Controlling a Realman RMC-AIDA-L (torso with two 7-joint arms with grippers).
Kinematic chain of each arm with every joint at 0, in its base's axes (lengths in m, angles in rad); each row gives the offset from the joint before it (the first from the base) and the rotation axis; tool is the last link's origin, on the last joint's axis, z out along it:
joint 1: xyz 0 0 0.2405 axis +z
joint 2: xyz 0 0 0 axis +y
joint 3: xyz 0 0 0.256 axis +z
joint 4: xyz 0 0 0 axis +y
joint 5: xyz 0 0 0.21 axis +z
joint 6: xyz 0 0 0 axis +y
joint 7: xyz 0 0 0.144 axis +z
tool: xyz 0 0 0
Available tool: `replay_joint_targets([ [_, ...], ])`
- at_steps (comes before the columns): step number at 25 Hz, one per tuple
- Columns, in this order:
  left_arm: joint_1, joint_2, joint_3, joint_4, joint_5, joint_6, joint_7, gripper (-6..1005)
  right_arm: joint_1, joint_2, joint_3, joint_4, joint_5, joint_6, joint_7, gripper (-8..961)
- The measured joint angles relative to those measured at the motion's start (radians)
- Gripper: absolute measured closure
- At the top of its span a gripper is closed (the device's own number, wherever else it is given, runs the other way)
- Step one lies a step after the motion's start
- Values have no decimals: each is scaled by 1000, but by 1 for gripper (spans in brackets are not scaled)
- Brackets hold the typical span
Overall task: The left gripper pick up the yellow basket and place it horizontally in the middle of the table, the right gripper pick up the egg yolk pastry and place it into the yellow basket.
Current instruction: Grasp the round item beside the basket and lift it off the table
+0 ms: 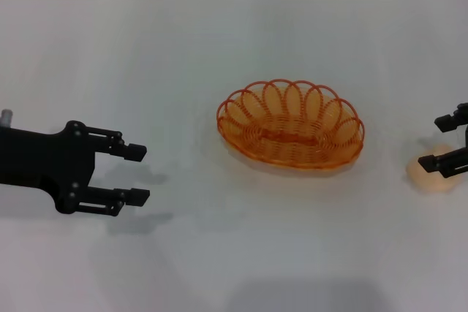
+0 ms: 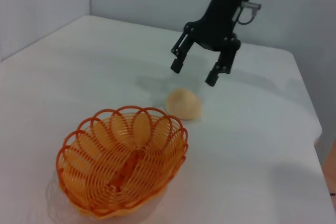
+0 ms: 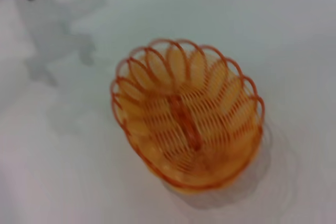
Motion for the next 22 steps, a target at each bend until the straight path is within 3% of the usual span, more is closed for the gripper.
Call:
replay_joint_targets([
  [22,-6,-3,-23,9,-2,-7,17,351,129,1,-80,112,-235,21,85,283],
])
